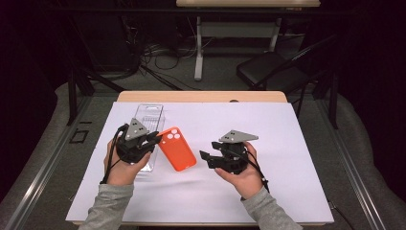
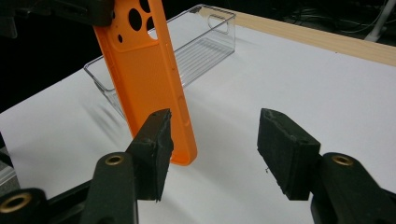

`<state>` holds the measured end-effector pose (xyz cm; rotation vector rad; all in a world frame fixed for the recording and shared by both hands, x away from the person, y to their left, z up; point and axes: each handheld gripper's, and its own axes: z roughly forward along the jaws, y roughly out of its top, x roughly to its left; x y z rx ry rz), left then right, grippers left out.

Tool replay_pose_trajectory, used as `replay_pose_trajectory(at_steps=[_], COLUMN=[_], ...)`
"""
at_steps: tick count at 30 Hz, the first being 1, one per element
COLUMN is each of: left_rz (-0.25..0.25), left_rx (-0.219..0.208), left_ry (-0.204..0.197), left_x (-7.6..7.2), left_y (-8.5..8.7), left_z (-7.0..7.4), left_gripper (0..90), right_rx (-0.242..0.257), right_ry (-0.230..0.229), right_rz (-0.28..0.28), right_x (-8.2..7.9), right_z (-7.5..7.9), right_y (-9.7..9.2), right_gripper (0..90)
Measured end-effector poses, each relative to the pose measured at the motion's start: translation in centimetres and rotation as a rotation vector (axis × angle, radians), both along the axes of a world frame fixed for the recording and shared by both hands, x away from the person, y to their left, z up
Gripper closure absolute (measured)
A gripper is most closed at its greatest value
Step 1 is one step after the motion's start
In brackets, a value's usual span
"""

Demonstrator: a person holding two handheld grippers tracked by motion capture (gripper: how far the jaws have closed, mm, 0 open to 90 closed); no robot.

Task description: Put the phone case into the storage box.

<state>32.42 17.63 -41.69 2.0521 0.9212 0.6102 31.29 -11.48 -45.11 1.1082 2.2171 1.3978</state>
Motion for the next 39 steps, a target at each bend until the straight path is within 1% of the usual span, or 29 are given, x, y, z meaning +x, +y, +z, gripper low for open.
replay_pose_trajectory(at_steps=[5,7,9,12,13,16,18,21,25,30,34,38,39], left_rz=[0.008,0.007,0.008,0.014,0.016,0.023,0.031,0.043,0.058,0.075,0.083,0.093,0.094], left_rx=[-0.002,0.003,0.001,0.001,0.004,0.01,0.012,0.007,-0.004,-0.01,-0.015,-0.024,-0.028], left_ry=[-0.004,-0.004,-0.007,-0.008,-0.011,-0.012,-0.014,-0.014,-0.02,-0.026,-0.032,-0.036,-0.038], left_x=[0.2,0.3,0.4,0.5,0.5,0.6,0.7,0.8,0.9,0.9,1.0,1.1,1.1], left_y=[0.6,0.9,1.1,1.4,1.5,1.9,2.2,2.7,3.3,3.9,4.3,4.8,4.9], left_z=[0.1,0.1,0.1,0.1,0.1,0.1,0.1,0.2,0.4,0.5,0.5,0.6,0.6], left_gripper=[80.4,80.4,80.4,80.4,80.4,80.4,80.4,80.4,80.4,80.4,80.4,80.4,80.4], right_rx=[-0.012,-0.024,-0.025,-0.029,-0.029,-0.033,-0.032,-0.025,-0.025,-0.002,0.011,0.004,0.01], right_ry=[0.005,0.008,0.018,0.016,0.021,0.03,0.032,0.051,0.053,0.021,0.02,0.018,0.02], right_rz=[0.016,0.022,0.04,0.056,0.062,0.07,0.068,0.081,0.08,0.075,0.073,0.065,0.062], right_x=[0.1,0.1,0.1,0.2,0.2,0.3,0.4,0.5,0.6,0.6,0.9,1.0,1.0], right_z=[-0.1,-0.2,-0.2,-0.3,-0.3,-0.4,-0.5,-0.5,-0.6,-0.4,-0.4,-0.4,-0.4], right_y=[0.0,0.0,0.0,0.1,0.1,0.0,-0.1,-0.2,-0.2,-0.4,-0.7,-0.9,-1.0], right_gripper=[43.4,45.2,46.7,48.6,49.6,52.5,53.3,53.2,49.9,44.2,41.5,39.3,38.8])
